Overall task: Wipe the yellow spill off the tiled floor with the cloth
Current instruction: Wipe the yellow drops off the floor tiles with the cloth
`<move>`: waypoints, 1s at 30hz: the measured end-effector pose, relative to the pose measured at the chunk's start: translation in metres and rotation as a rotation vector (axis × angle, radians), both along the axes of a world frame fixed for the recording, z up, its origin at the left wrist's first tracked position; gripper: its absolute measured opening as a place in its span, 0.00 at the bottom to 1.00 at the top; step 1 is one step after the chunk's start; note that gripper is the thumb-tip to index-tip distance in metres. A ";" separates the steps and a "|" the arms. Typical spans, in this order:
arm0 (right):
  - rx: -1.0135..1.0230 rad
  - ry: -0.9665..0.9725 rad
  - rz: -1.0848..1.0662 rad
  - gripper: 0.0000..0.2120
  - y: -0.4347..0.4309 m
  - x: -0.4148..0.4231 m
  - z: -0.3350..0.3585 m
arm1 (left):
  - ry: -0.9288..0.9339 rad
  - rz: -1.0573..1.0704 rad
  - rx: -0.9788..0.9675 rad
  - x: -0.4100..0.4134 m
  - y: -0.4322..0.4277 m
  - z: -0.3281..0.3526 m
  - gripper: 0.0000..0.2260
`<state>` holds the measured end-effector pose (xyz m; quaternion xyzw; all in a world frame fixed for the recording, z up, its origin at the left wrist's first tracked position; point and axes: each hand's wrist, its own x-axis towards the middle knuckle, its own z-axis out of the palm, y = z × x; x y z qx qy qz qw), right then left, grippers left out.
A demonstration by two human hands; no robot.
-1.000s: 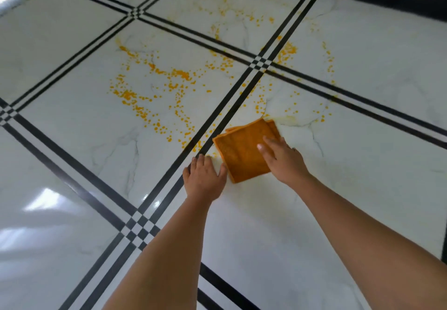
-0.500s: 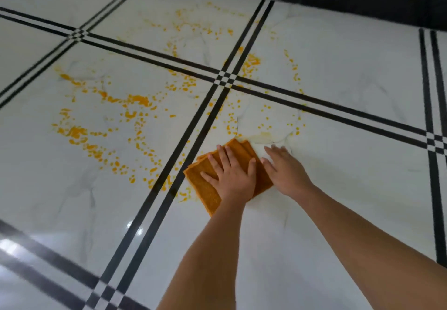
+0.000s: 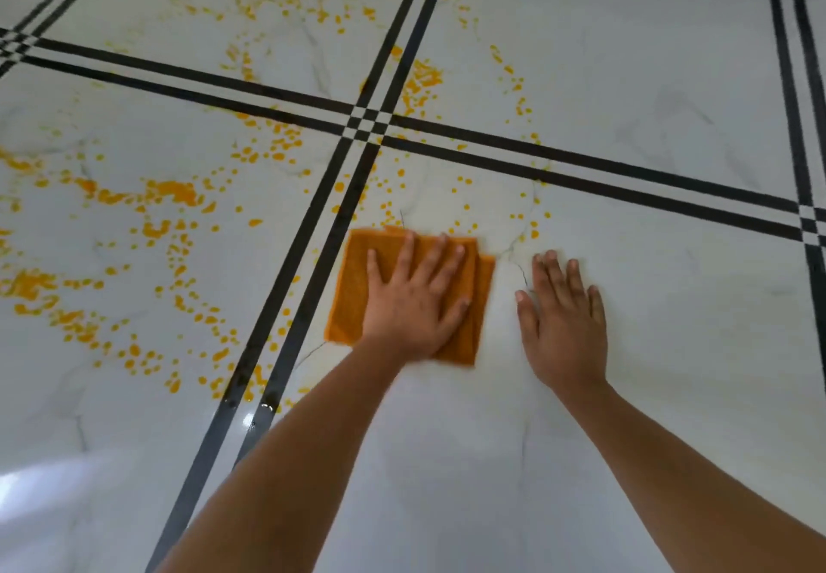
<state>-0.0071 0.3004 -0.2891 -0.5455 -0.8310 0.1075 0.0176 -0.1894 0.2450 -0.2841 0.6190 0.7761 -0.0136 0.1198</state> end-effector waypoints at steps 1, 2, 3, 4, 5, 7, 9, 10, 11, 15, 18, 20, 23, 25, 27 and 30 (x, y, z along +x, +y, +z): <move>-0.006 0.011 0.000 0.33 -0.001 -0.001 0.000 | -0.014 0.078 -0.013 -0.009 0.017 0.003 0.28; 0.001 0.018 -0.003 0.32 -0.001 -0.001 -0.001 | -0.027 0.168 -0.018 -0.010 0.028 0.004 0.29; 0.013 0.028 -0.010 0.31 0.000 0.000 -0.002 | -0.035 0.231 -0.015 -0.004 0.031 0.005 0.29; 0.020 0.038 -0.023 0.31 0.000 0.001 -0.003 | -0.034 0.221 -0.007 0.008 0.025 0.004 0.29; 0.016 0.039 -0.037 0.30 0.001 0.000 -0.003 | -0.022 0.135 0.001 0.021 0.013 0.004 0.29; 0.019 0.013 -0.031 0.30 -0.001 0.001 -0.003 | 0.041 -0.056 -0.018 0.032 -0.008 0.004 0.29; 0.013 0.037 -0.028 0.29 0.000 -0.001 -0.003 | 0.033 -0.064 -0.009 0.011 0.013 0.003 0.29; 0.011 0.040 -0.026 0.29 0.000 0.000 -0.003 | 0.019 0.022 -0.012 0.003 0.028 0.004 0.29; 0.012 0.034 -0.023 0.29 -0.001 0.001 -0.004 | 0.000 0.119 -0.006 0.001 0.037 0.005 0.29; 0.026 0.017 -0.031 0.28 0.001 0.003 -0.007 | 0.003 0.061 0.013 0.035 0.013 -0.001 0.30; 0.009 0.007 -0.031 0.28 0.002 0.001 -0.004 | -0.022 -0.009 0.012 0.022 0.025 0.001 0.29; 0.000 0.034 -0.032 0.29 0.001 0.001 -0.001 | -0.027 0.079 -0.009 0.019 0.041 0.006 0.29; 0.002 0.133 -0.087 0.31 0.009 0.002 0.004 | -0.037 0.030 0.018 0.049 0.021 0.004 0.29; 0.019 0.114 -0.140 0.30 0.020 0.009 0.008 | 0.006 -0.125 -0.010 0.055 0.017 0.003 0.29; 0.016 0.064 -0.155 0.30 0.037 0.017 0.007 | -0.009 -0.087 0.006 0.043 0.051 0.003 0.29; 0.032 0.002 -0.092 0.31 0.075 0.027 0.004 | -0.003 0.082 -0.004 0.051 0.081 0.006 0.29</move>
